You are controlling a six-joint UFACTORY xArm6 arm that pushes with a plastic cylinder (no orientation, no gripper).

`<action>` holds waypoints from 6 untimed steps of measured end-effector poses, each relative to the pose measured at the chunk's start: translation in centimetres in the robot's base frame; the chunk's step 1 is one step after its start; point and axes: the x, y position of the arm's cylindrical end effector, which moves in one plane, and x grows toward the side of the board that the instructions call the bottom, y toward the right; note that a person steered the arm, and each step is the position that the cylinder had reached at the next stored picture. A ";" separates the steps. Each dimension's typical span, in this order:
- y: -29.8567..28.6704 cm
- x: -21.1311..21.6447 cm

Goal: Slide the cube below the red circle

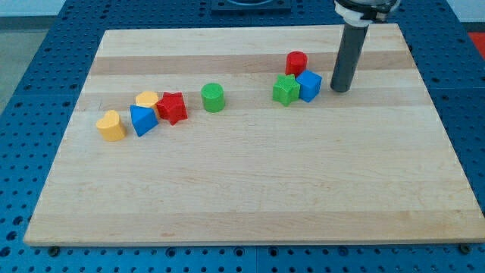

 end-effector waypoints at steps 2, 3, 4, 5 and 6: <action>-2.8 0.0; -3.5 0.0; -3.5 0.0; -3.6 0.0; -3.7 -0.1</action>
